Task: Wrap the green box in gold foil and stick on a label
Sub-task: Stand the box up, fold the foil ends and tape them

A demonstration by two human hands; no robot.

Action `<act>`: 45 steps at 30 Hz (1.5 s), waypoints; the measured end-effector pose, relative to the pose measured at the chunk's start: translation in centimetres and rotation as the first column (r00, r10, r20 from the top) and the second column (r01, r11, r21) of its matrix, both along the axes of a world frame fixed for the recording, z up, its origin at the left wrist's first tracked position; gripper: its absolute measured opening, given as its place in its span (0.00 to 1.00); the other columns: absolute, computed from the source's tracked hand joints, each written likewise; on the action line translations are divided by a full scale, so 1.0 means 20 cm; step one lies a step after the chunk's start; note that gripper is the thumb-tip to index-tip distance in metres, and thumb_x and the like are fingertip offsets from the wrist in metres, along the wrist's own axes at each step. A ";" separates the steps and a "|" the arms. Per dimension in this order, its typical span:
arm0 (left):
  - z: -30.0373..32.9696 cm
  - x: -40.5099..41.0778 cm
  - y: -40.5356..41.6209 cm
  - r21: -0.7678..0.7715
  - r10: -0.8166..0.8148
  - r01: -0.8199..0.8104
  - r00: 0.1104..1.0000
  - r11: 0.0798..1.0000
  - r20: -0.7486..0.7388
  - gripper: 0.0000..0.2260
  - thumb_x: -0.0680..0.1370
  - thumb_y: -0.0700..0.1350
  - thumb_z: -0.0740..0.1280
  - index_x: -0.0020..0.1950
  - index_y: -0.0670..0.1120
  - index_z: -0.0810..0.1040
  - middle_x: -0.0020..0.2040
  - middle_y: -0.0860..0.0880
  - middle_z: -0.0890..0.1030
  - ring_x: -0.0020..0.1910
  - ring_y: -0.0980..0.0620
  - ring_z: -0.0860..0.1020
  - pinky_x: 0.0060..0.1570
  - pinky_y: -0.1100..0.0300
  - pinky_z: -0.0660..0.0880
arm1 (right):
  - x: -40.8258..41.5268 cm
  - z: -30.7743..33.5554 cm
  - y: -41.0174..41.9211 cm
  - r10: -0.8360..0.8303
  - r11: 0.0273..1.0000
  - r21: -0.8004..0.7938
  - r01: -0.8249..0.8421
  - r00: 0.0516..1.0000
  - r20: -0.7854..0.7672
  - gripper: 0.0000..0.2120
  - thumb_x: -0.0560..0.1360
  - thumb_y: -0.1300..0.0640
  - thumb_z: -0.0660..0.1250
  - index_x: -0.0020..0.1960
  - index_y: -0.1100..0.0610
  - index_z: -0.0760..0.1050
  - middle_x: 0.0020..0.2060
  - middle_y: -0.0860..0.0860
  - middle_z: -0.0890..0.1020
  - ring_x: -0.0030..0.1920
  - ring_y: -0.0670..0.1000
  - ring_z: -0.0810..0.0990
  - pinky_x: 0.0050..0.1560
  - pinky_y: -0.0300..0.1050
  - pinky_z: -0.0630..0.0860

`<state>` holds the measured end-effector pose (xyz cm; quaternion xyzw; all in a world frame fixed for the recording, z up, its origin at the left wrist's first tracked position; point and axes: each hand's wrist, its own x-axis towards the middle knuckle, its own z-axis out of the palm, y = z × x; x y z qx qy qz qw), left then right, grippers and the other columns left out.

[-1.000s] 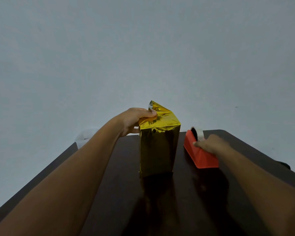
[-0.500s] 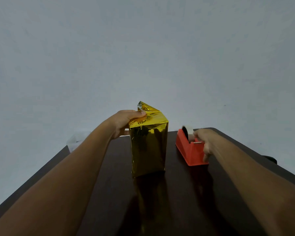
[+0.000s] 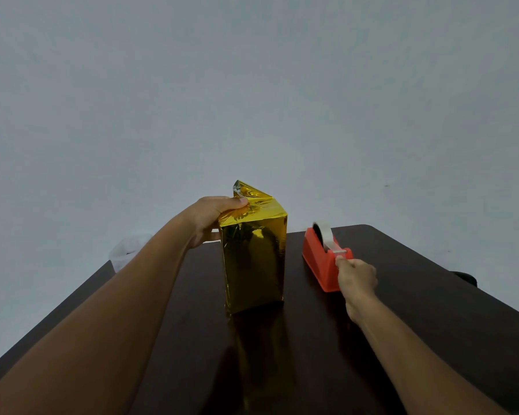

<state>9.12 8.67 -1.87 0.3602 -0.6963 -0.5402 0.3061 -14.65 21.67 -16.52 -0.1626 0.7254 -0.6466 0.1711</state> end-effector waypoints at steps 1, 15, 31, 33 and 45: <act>0.00 0.00 0.00 0.003 -0.005 0.005 1.000 1.000 0.000 0.24 0.70 0.55 0.78 0.60 0.43 0.83 0.56 0.40 0.85 0.53 0.43 0.81 0.59 0.47 0.77 | 0.00 -0.01 -0.01 -0.017 1.000 0.014 0.017 1.000 -0.019 0.16 0.81 0.47 0.65 0.57 0.59 0.80 0.61 0.54 0.76 0.59 0.56 0.76 0.56 0.53 0.75; 0.10 0.02 0.08 -0.135 0.037 -0.019 0.991 0.991 0.126 0.18 0.75 0.52 0.76 0.59 0.43 0.83 0.48 0.49 0.85 0.45 0.54 0.82 0.45 0.59 0.78 | 0.22 0.27 0.10 -0.028 0.955 -0.258 -0.149 0.818 -0.575 0.07 0.81 0.57 0.65 0.45 0.54 0.78 0.45 0.48 0.80 0.53 0.53 0.78 0.49 0.42 0.71; 0.17 0.00 0.19 -0.276 0.097 -0.018 0.957 0.961 0.274 0.06 0.74 0.44 0.71 0.48 0.42 0.82 0.45 0.46 0.81 0.45 0.50 0.77 0.50 0.56 0.78 | 0.46 1.05 0.06 0.836 0.512 0.547 -0.662 0.238 -0.494 0.44 0.76 0.54 0.74 0.82 0.49 0.51 0.42 0.56 0.85 0.38 0.50 0.73 0.33 0.42 0.69; 0.18 -0.01 0.20 -0.277 0.104 -0.021 0.953 0.961 0.286 0.07 0.75 0.43 0.72 0.50 0.42 0.82 0.42 0.47 0.81 0.41 0.53 0.78 0.44 0.59 0.77 | 0.49 1.05 0.03 0.836 0.524 0.584 -0.620 0.243 -0.492 0.43 0.76 0.54 0.75 0.82 0.51 0.53 0.40 0.55 0.84 0.37 0.50 0.73 0.31 0.41 0.69; 0.17 0.01 0.21 -0.241 0.222 -0.158 0.937 0.958 0.269 0.13 0.74 0.48 0.74 0.54 0.43 0.79 0.44 0.47 0.80 0.36 0.53 0.78 0.29 0.63 0.74 | 0.49 0.99 0.02 0.706 0.675 0.700 -0.234 0.482 -0.520 0.55 0.61 0.26 0.74 0.71 0.66 0.66 0.44 0.58 0.75 0.38 0.55 0.76 0.33 0.45 0.70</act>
